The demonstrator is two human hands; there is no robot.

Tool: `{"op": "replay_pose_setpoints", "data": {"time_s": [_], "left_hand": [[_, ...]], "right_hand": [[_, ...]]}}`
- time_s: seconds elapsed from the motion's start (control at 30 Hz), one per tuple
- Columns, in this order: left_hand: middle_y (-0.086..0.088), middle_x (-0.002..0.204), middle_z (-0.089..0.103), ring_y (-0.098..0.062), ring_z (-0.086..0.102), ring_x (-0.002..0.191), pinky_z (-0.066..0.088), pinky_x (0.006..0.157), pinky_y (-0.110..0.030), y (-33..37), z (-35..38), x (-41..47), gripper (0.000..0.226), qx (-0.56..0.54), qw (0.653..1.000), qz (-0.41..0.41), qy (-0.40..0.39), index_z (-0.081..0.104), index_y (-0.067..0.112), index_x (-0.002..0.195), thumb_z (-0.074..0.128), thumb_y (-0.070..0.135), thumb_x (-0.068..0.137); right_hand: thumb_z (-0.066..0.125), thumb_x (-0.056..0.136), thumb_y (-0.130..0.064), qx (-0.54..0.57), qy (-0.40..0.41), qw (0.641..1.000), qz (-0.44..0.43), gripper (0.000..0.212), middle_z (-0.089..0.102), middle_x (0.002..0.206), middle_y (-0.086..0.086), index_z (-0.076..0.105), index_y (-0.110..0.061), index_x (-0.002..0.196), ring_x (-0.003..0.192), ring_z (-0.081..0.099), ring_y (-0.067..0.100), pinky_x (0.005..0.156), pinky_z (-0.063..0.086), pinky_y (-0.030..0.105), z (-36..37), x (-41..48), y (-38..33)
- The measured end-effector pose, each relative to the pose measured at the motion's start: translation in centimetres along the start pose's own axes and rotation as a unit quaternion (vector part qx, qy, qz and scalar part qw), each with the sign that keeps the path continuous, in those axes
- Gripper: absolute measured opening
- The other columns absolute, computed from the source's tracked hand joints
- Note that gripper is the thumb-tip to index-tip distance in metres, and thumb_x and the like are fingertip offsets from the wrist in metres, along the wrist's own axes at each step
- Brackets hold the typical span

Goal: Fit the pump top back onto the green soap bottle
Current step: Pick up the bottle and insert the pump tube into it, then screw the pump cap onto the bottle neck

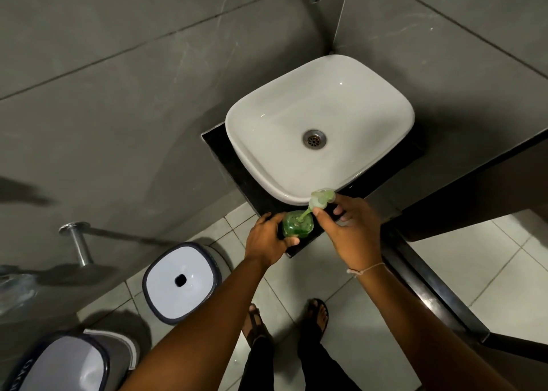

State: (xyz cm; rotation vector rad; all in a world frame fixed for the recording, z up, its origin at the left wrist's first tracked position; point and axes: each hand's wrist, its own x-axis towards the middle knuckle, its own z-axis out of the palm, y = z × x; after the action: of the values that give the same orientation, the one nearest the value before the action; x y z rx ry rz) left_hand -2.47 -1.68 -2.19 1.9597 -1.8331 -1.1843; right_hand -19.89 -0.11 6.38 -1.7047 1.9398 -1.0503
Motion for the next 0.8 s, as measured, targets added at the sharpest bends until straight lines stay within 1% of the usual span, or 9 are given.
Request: {"op": "replay_pose_setpoints", "data": {"time_s": [0.07, 0.1, 0.2, 0.27, 0.3, 0.33, 0.4, 0.6, 0.8], "left_hand": [[-0.007, 0.148, 0.048, -0.024, 0.031, 0.144, 0.037, 0.109, -0.039, 0.0, -0.1, 0.0, 0.072, 0.003, 1.000, 0.000, -0.002, 0.047, 0.036, 0.137, 0.077, 0.047, 0.073], [-0.008, 0.149, 0.046, -0.025, 0.032, 0.143, 0.037, 0.109, -0.039, 0.0, -0.1, 0.0, 0.073, 0.005, 1.000, -0.001, -0.005, 0.046, 0.036, 0.137, 0.077, 0.048, 0.073], [-0.009, 0.153, 0.041, -0.027, 0.034, 0.142, 0.037, 0.110, -0.040, 0.0, -0.1, 0.1, 0.073, 0.013, 1.000, -0.006, -0.008, 0.047, 0.037, 0.137, 0.078, 0.050, 0.072], [-0.009, 0.152, 0.041, -0.027, 0.034, 0.142, 0.038, 0.109, -0.040, 0.0, -0.1, 0.2, 0.073, 0.015, 1.000, -0.003, -0.006, 0.047, 0.037, 0.136, 0.078, 0.050, 0.071], [-0.009, 0.153, 0.041, -0.027, 0.034, 0.142, 0.037, 0.110, -0.040, -0.1, -0.1, 0.1, 0.073, 0.014, 1.000, -0.002, -0.005, 0.047, 0.037, 0.137, 0.078, 0.050, 0.071], [-0.009, 0.153, 0.041, -0.026, 0.033, 0.143, 0.037, 0.110, -0.040, -0.1, -0.1, 0.1, 0.073, 0.012, 1.000, -0.001, -0.005, 0.047, 0.037, 0.137, 0.078, 0.049, 0.071], [-0.009, 0.152, 0.042, -0.026, 0.033, 0.143, 0.036, 0.110, -0.040, -0.2, -0.1, 0.1, 0.072, 0.009, 1.000, 0.001, -0.002, 0.048, 0.037, 0.136, 0.079, 0.049, 0.071], [-0.009, 0.149, 0.047, -0.024, 0.030, 0.144, 0.036, 0.111, -0.039, -0.3, 0.0, 0.1, 0.073, 0.010, 1.000, 0.014, 0.000, 0.048, 0.033, 0.138, 0.078, 0.048, 0.073], [-0.009, 0.149, 0.047, -0.024, 0.031, 0.144, 0.036, 0.111, -0.039, -0.2, -0.2, 0.1, 0.071, 0.015, 1.000, 0.015, -0.002, 0.049, 0.031, 0.137, 0.077, 0.049, 0.074]], "right_hand": [[0.074, 0.075, -0.041, -0.026, -0.018, 0.999, -0.024, 0.027, 0.042, 0.068, -0.023, 0.073, -0.029, 0.099, 0.070, 0.046, 0.007, 0.060, 0.034, 0.012, 0.5, -0.2, 0.2], [0.073, 0.075, -0.039, -0.028, -0.027, 0.998, -0.039, 0.027, 0.041, 0.068, -0.027, 0.072, -0.029, 0.100, 0.070, 0.045, 0.006, 0.060, 0.033, 0.011, 0.7, -0.2, 0.4], [0.072, 0.076, -0.035, -0.027, -0.073, 0.994, -0.079, 0.024, 0.042, 0.071, -0.033, 0.071, -0.028, 0.099, 0.073, 0.047, 0.007, 0.060, 0.039, 0.018, 1.3, -0.3, 0.5], [0.075, 0.077, -0.032, -0.036, -0.106, 0.990, -0.091, 0.026, 0.051, 0.076, -0.026, 0.073, -0.024, 0.102, 0.079, 0.052, 0.012, 0.065, 0.047, 0.027, 1.9, -0.3, 0.8], [0.076, 0.077, -0.030, -0.042, -0.119, 0.988, -0.092, 0.029, 0.060, 0.081, -0.019, 0.073, -0.022, 0.105, 0.083, 0.055, 0.016, 0.068, 0.050, 0.030, 2.2, -0.4, 1.1], [0.077, 0.077, -0.028, -0.048, -0.129, 0.986, -0.091, 0.033, 0.068, 0.089, -0.010, 0.073, -0.021, 0.109, 0.088, 0.057, 0.020, 0.073, 0.052, 0.034, 2.6, -0.5, 1.4], [0.077, 0.078, -0.027, -0.058, -0.144, 0.984, -0.086, 0.038, 0.074, 0.104, 0.000, 0.072, -0.019, 0.115, 0.096, 0.057, 0.023, 0.081, 0.054, 0.036, 3.2, -0.6, 2.0], [0.078, 0.077, -0.030, -0.071, -0.133, 0.986, -0.067, 0.036, 0.073, 0.100, 0.000, 0.071, -0.019, 0.112, 0.095, 0.055, 0.024, 0.078, 0.052, 0.037, 4.0, -0.7, 3.3], [0.076, 0.079, -0.031, -0.090, -0.154, 0.979, -0.101, 0.035, 0.072, 0.098, -0.001, 0.071, -0.018, 0.111, 0.093, 0.054, 0.023, 0.079, 0.049, 0.033, 3.9, 0.0, 3.6]]}}
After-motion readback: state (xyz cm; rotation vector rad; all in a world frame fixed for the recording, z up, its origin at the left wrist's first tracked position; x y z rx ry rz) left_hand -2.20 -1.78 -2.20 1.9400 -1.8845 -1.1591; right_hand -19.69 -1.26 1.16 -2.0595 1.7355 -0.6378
